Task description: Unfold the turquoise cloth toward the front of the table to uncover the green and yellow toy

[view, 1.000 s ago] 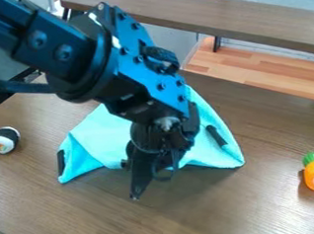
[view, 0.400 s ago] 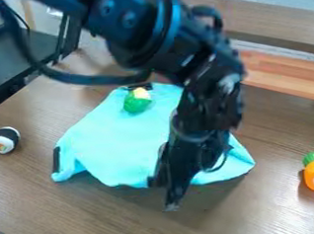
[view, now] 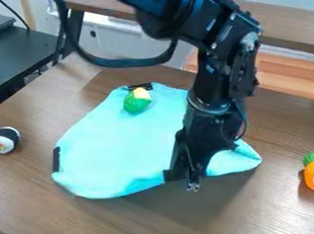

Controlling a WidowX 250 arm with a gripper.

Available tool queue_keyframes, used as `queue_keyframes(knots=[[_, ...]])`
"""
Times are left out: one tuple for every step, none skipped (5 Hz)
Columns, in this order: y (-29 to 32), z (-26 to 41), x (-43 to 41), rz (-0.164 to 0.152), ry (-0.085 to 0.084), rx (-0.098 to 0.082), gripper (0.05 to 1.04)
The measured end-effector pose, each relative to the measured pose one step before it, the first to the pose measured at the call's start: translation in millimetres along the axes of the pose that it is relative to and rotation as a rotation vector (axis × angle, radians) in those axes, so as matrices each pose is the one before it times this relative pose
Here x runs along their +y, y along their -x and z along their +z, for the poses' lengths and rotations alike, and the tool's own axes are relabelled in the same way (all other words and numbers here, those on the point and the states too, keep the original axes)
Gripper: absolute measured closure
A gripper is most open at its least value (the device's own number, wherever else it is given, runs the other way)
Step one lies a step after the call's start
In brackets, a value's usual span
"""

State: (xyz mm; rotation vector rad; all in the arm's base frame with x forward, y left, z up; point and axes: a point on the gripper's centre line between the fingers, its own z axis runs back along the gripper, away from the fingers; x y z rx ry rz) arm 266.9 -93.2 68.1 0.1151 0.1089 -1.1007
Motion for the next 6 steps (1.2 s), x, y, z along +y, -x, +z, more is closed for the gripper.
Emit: queue_keyframes(knots=[[-1.99,3.43,1.85,-0.0363,0.0907,-0.0331,0.882],[3.66,1.62,6.98,-0.0131,0.0671,-0.0481,0.627],[3.09,-1.77,6.19,-0.0089,0.0316,-0.0201,0.32],[7.93,-0.3,13.36,-0.0173,-0.0249,-0.0344,0.094],[19.65,9.0,21.2,0.0527,-0.0395,-0.0222,0.083],[24.32,35.18,57.88,0.2428,-0.213,-0.0262,0.083]])
